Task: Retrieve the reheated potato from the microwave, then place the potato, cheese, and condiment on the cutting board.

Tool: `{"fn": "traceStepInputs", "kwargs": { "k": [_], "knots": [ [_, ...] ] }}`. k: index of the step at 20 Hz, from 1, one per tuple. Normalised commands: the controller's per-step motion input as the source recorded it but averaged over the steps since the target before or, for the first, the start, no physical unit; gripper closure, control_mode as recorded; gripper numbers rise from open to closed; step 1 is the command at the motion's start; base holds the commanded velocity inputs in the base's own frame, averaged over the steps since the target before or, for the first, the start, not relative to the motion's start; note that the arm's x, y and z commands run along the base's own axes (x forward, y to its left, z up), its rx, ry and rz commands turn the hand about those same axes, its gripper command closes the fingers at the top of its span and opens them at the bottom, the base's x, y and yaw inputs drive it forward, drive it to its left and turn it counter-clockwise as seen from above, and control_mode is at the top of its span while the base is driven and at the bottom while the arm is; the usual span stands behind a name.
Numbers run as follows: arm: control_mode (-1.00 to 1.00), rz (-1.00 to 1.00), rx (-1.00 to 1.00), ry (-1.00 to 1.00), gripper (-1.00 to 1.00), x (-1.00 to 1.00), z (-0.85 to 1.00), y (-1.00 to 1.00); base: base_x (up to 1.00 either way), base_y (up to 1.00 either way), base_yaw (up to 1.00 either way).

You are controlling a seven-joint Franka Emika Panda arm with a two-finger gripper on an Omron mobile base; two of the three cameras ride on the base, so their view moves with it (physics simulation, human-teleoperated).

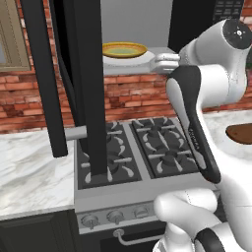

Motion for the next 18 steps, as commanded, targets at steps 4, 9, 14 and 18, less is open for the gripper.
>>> {"fn": "traceStepInputs", "kwargs": {
  "k": [4, 9, 14, 18],
  "knots": [
    [-1.0, -0.03, 0.0, 0.03, 1.0, -0.64, -0.38, -0.14, 0.0, 0.0, 0.0],
    [-1.0, 0.0, 0.02, 0.13, 1.0, -0.29, -0.62, -0.14, 0.0, 0.0, 0.0],
    [-1.0, 0.0, 0.05, 0.04, 1.0, -0.08, -0.53, -0.03, 0.0, 0.0, 0.0],
    [-1.0, 0.0, 0.0, 0.01, 1.0, -0.02, -0.49, 0.0, 0.0, 0.0, 0.0]
  ]
}}
